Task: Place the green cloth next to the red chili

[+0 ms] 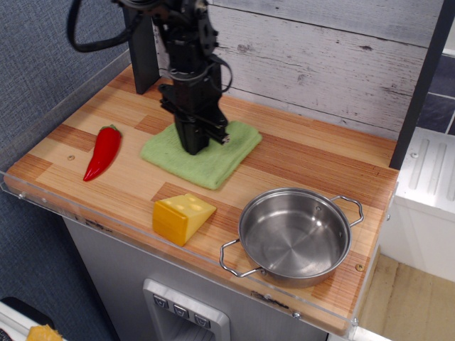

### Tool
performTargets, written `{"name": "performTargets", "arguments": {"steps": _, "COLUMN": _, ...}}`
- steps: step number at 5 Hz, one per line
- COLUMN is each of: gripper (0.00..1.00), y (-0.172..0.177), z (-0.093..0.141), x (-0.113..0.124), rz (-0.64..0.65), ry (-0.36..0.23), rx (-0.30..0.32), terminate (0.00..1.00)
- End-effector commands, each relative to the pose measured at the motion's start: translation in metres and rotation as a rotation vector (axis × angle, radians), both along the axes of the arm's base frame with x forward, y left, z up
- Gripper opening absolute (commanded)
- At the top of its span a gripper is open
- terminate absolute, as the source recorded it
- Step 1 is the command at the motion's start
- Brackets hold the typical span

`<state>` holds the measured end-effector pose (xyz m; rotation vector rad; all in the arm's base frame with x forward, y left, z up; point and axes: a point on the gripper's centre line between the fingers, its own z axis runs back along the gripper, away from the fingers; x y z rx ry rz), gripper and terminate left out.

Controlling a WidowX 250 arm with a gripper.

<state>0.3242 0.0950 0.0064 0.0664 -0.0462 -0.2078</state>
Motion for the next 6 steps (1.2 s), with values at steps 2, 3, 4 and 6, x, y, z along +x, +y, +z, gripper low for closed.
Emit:
{"name": "performTargets", "arguments": {"steps": 2, "gripper": 0.00, "y": 0.020, "z": 0.004, "x": -0.020, "rz": -0.006, "ry": -0.047, "rx": -0.013, "terminate": 0.00}}
{"name": "performTargets", "arguments": {"steps": 3, "gripper": 0.00, "y": 0.020, "z": 0.010, "x": -0.017, "rz": 0.005, "ry": -0.071, "rx": 0.005, "terminate": 0.00}}
{"name": "performTargets", "arguments": {"steps": 4, "gripper": 0.00, "y": 0.020, "z": 0.015, "x": -0.013, "rz": 0.019, "ry": -0.096, "rx": 0.017, "terminate": 0.00}}
{"name": "performTargets", "arguments": {"steps": 6, "gripper": 0.00, "y": 0.017, "z": 0.045, "x": -0.006, "rz": 0.015, "ry": -0.164, "rx": 0.040, "terminate": 0.00}}
